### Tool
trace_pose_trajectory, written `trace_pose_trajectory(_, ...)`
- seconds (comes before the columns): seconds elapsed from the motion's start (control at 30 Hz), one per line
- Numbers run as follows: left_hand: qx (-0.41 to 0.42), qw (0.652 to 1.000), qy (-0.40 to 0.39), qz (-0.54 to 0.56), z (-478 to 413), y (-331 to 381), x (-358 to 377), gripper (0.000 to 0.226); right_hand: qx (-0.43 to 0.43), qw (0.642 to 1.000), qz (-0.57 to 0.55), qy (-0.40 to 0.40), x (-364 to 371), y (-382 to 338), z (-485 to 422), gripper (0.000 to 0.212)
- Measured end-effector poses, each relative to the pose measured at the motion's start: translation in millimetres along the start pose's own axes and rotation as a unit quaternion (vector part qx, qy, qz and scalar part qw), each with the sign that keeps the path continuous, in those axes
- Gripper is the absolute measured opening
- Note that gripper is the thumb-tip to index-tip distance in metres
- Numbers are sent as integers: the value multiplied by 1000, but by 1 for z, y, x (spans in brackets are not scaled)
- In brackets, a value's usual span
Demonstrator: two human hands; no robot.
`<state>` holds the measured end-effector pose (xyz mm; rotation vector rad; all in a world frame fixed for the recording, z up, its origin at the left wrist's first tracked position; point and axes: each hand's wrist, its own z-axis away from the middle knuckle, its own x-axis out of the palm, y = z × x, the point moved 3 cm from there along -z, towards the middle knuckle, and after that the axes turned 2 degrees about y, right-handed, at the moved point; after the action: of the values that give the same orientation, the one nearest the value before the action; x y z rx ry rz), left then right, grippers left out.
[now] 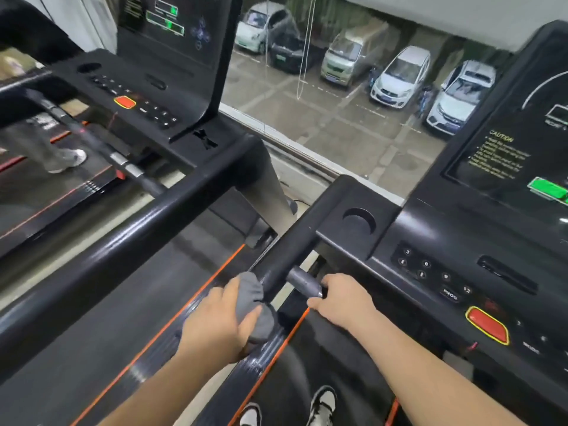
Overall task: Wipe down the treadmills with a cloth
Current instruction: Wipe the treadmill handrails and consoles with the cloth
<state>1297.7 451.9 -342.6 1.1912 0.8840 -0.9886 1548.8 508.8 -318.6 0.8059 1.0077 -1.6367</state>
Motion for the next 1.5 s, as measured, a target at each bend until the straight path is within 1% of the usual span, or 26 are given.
trace_pose_trajectory(0.1,-7,999,2,-48,6,-6,1,70,2,999,31,22,2,-5,-2,32)
trace_pose_trajectory(0.17,-6,999,-5,-53,-19,10,-3,67,0,998,50,23,1,-11,-5,36)
trace_pose_trajectory(0.27,-31,997,-50,39,-64,38,-5,64,-1,997,72,22,-3,-19,-9,35)
trace_pose_trajectory(0.33,-44,996,-28,74,-71,43,1,67,0,997,75,15,-2,-21,-10,37)
trace_pose_trajectory(0.37,-23,998,10,58,-62,43,2,71,0,997,77,10,-1,-21,-11,36)
trace_pose_trajectory(0.43,60,996,71,3,-29,37,10,80,-7,996,89,3,-3,-21,-13,35)
trace_pose_trajectory(0.5,145,981,124,-30,0,23,17,86,-19,994,105,-2,-7,-21,-18,37)
trace_pose_trajectory(0.57,174,972,145,-65,7,9,22,90,-26,994,106,-10,-9,-21,-22,39)
trace_pose_trajectory(0.67,118,983,113,-80,-20,22,14,80,-26,994,100,-26,-8,-19,-24,39)
trace_pose_trajectory(0.7,85,991,90,-52,-41,29,11,75,-28,994,99,-27,-8,-19,-25,39)
trace_pose_trajectory(0.73,42,998,40,-10,-69,35,7,71,-32,994,100,-28,-8,-20,-28,39)
trace_pose_trajectory(0.8,-30,992,-63,106,-126,46,1,74,-41,994,99,-36,-11,-22,-31,36)
trace_pose_trajectory(0.83,-50,985,-85,139,-144,53,-1,77,-43,994,95,-41,-11,-22,-30,35)
trace_pose_trajectory(0.9,-49,984,-81,153,-154,71,4,77,-46,995,83,-36,-8,-18,-28,35)
trace_pose_trajectory(0.93,-27,989,-63,129,-148,81,8,78,-47,995,79,-30,-7,-15,-27,35)
trace_pose_trajectory(1.0,31,999,-10,6,-124,99,15,91,-42,997,63,-31,-7,-10,-28,38)
trace_pose_trajectory(1.07,42,997,12,-58,-120,111,18,104,-24,999,9,-37,-9,-5,-32,45)
trace_pose_trajectory(1.13,14,997,-6,-71,-140,122,18,103,-4,999,-36,-31,-9,1,-34,47)
trace_pose_trajectory(1.2,16,992,-2,-122,-151,139,24,100,1,998,-47,-37,-6,1,-32,44)
trace_pose_trajectory(1.27,42,982,34,-182,-155,155,27,83,7,998,-53,-40,-4,1,-33,45)
trace_pose_trajectory(1.3,52,979,42,-194,-156,160,28,73,11,998,-58,-37,-4,0,-35,47)
trace_pose_trajectory(1.33,69,975,59,-205,-158,164,31,74,13,997,-63,-33,-5,-1,-38,48)
trace_pose_trajectory(1.4,84,970,47,-223,-158,171,27,78,12,997,-63,-31,-6,-1,-39,47)
trace_pose_trajectory(1.43,89,968,35,-232,-158,171,23,73,12,998,-56,-33,-7,-1,-38,45)
trace_pose_trajectory(1.47,102,969,34,-222,-158,169,23,76,12,998,-50,-35,-7,0,-35,43)
trace_pose_trajectory(1.5,104,975,15,-195,-157,163,23,88,10,998,-44,-36,-7,1,-32,41)
